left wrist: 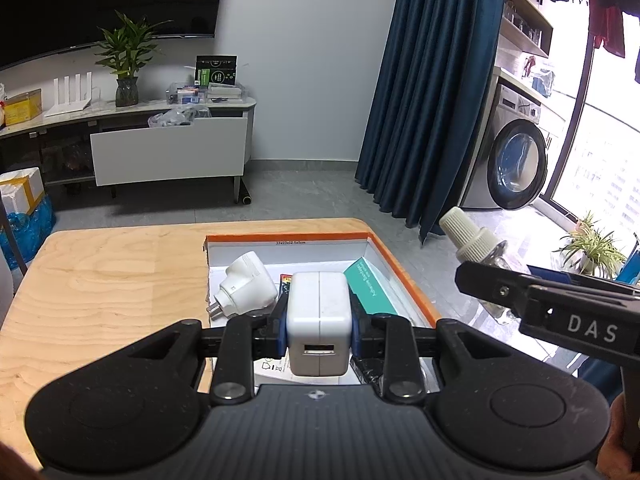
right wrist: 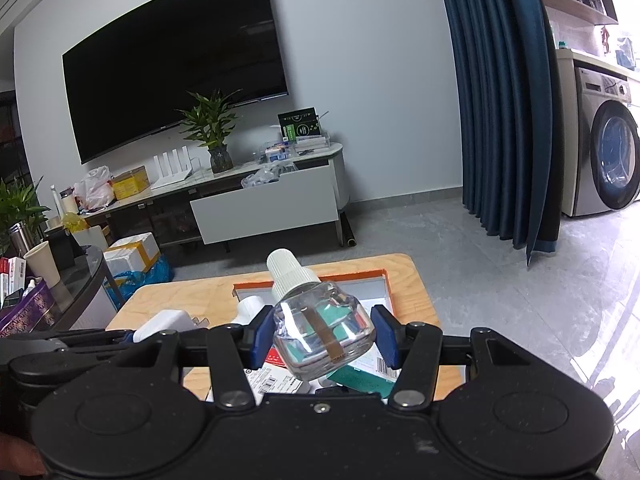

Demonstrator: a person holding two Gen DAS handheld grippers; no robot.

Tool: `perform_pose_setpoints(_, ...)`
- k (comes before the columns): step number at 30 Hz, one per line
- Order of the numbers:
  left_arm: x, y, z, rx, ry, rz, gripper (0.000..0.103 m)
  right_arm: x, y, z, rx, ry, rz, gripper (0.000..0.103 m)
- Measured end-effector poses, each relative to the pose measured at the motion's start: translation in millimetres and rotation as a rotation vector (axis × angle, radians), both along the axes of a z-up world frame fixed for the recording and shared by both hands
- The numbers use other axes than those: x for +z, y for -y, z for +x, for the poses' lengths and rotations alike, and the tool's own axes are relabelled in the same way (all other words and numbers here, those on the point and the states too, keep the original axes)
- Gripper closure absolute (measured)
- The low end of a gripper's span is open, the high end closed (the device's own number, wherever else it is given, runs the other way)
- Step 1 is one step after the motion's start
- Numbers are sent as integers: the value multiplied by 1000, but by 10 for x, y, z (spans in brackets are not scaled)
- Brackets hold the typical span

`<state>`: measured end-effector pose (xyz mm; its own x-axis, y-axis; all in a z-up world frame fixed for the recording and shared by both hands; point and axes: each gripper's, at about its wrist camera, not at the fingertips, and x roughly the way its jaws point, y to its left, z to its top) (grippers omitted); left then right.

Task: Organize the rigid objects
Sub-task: 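Carry the charger cube and glass bottle over the lid with both tools, then lower the glass bottle into the lid with right tool while left lowers the charger cube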

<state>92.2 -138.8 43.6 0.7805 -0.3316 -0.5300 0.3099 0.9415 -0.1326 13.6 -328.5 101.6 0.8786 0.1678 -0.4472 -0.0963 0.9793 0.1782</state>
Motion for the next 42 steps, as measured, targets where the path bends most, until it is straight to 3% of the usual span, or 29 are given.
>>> perform_pose_setpoints(16,-130,3,79,-3,-46,-2,74,-138,-137,301,55,-56,-40,40)
perform_pose_setpoints(32,-245,105,127,-42,-80,2,74,-296,-327,857,144,-125,-71,37)
perform_pose_setpoints(36,-299,118,150,-50,-92,2,74,-274,-282,828,119,-109,-58,37)
perform_pose_setpoints(42,-355,119,120,-63,-113,-17,74,-203,-97,582,64,-77,-39,26)
